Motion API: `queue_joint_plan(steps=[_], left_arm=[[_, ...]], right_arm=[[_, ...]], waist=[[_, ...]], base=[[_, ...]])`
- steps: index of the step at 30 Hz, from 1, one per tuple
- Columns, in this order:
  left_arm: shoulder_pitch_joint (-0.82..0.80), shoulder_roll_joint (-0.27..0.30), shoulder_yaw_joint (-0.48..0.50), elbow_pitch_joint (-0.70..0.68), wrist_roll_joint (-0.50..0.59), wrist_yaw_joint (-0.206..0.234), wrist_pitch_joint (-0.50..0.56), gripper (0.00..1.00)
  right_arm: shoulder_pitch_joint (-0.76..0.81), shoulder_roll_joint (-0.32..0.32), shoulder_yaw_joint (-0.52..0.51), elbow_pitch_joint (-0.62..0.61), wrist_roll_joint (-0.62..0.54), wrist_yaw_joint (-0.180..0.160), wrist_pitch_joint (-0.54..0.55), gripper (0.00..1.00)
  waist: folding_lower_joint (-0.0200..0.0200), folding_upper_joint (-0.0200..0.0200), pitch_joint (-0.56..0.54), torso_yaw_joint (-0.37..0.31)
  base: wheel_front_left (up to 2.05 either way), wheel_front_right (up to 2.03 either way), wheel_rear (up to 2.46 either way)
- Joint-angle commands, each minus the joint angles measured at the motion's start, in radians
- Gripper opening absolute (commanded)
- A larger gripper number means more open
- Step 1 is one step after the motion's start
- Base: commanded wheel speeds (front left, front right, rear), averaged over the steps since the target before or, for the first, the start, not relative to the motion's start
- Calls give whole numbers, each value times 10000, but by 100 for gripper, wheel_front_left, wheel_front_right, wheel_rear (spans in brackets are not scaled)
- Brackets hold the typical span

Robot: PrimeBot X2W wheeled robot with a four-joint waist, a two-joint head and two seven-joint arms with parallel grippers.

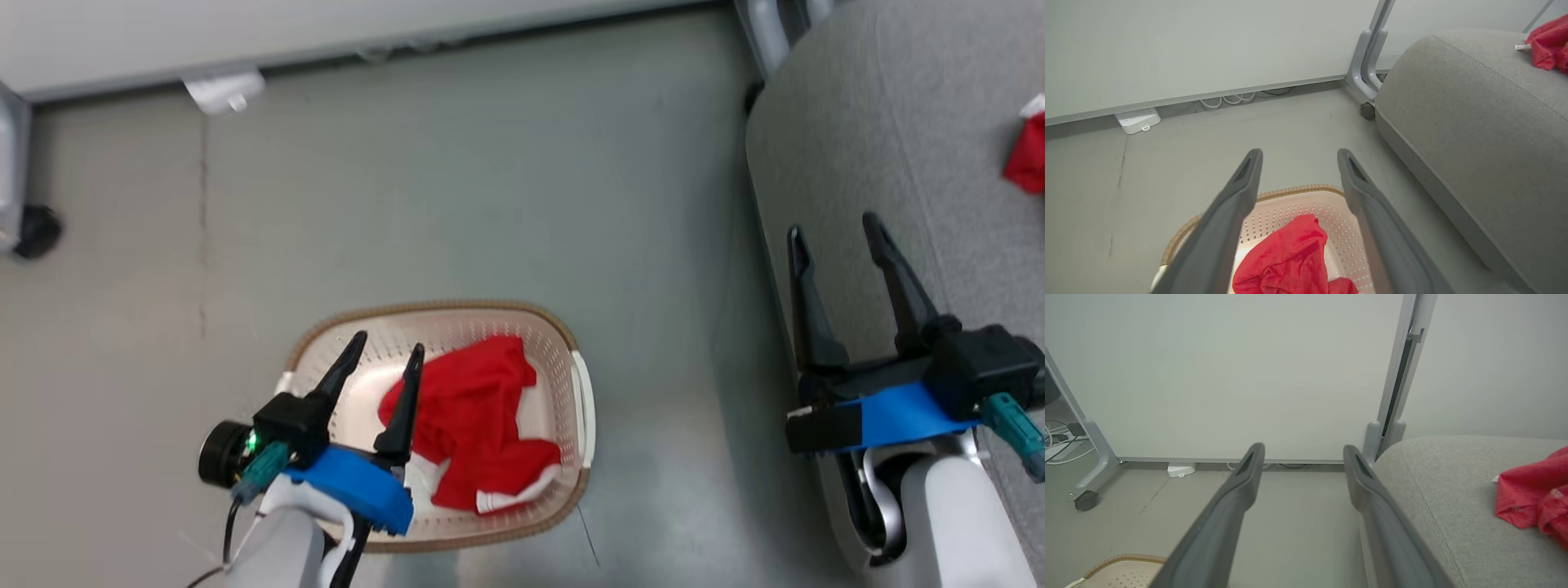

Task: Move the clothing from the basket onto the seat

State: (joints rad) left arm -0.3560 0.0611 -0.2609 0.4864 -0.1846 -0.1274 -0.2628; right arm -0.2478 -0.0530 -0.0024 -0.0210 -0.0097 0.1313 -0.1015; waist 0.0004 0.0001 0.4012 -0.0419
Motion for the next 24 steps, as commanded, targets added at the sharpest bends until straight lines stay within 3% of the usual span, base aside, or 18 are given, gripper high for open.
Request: queue_joint_plan(steps=[1, 9, 24], left_arm=[[-314, 181, -67, 158, -40, -40, -31, 100], [-1773, 564, -927, 1590, -125, -40, -31, 100], [-3289, 1415, -1012, 3529, 36, -29, -30, 100]], right_arm=[[-228, 29, 65, -67, 16, -10, -72, 100], [-1017, 39, 353, -110, 358, -10, -530, 100], [-1588, 41, 1052, 280, 1305, -10, -1315, 100]], waist=[[-4, -1, 1344, -621], [-4, -1, 3030, -1553], [-4, -1, 5139, -3043]], base=[[0, 0, 0], [0, 0, 0], [0, 0, 0]])
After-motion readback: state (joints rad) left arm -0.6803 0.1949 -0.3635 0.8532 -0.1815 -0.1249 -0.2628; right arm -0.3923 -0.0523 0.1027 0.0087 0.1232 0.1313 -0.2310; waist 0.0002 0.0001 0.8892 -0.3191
